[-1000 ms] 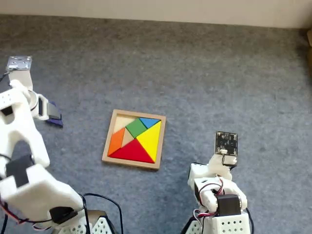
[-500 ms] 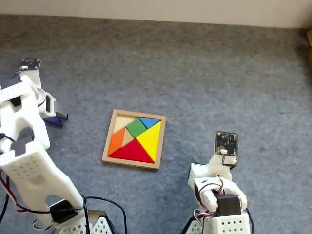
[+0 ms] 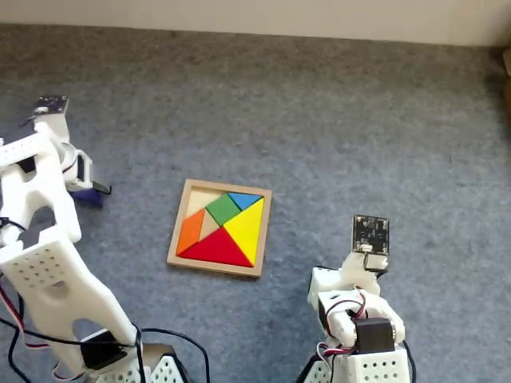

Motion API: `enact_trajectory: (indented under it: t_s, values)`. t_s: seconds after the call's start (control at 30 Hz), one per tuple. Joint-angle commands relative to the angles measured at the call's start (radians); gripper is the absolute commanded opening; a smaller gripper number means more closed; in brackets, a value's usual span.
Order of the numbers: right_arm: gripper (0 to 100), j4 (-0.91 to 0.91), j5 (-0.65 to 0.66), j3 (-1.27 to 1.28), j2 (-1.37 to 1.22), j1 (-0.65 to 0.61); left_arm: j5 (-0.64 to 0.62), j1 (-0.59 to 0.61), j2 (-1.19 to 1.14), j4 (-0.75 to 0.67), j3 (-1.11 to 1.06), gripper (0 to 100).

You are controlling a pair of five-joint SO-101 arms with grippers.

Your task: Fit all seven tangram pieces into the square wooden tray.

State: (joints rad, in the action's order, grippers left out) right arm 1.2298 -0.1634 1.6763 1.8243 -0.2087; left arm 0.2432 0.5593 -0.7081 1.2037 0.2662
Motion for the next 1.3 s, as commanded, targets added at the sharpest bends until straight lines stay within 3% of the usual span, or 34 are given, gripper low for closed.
enact_trajectory:
  t_s: [0.0,0.77,0.97,1.27]
  values:
    - [0.4,0.005,0.009,0.128,0.015,0.002,0.0,-0.041,-0.013,0.029,0.042,18]
    - [0.4,0.005,0.009,0.128,0.015,0.002,0.0,-0.246,-0.01,0.388,0.312,18]
    - [0.4,0.005,0.009,0.128,0.016,0.002,0.071,-0.337,-0.008,0.448,0.326,18]
    - [0.4,0.005,0.009,0.128,0.016,0.002,0.02,-0.173,0.174,0.502,0.341,19]
